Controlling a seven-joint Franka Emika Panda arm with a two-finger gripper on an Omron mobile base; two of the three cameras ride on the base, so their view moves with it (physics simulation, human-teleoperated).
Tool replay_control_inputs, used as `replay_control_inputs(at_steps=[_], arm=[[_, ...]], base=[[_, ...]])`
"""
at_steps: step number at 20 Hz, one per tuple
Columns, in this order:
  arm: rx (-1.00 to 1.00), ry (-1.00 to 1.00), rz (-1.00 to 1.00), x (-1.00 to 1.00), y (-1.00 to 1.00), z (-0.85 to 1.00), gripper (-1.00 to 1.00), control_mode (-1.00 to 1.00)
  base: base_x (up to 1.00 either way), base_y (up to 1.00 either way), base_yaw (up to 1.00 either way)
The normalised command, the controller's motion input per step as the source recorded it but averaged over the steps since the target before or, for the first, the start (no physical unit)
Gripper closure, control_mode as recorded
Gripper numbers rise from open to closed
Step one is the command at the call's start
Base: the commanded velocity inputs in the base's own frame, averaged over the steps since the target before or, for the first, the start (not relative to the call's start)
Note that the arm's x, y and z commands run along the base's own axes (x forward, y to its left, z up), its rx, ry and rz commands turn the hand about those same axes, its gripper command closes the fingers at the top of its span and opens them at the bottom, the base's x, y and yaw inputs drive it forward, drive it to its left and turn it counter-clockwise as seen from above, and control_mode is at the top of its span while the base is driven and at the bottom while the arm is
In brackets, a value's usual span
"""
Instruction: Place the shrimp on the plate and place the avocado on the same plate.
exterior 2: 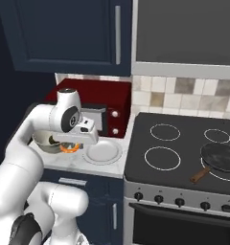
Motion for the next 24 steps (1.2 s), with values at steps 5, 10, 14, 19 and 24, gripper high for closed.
replay_control_inputs(at_steps=[5,10,14,19,24], arm=[[0.00,0.00,0.00,0.00,0.00,0.00,1.00,1.00],[0.00,0.00,0.00,0.00,0.00,0.00,1.00,1.00],[0.00,0.00,0.00,0.00,0.00,0.00,1.00,1.00],[0.00,0.00,0.00,0.00,0.00,0.00,1.00,1.00],[0.00,-0.01,0.00,0.37,-0.01,-0.52,1.00,-1.00]], base=[[0.52,-0.03,-0.06],[0.48,0.00,-0.06],[0.52,0.00,-0.01],[0.40,0.00,0.00],[0.00,0.00,0.00]])
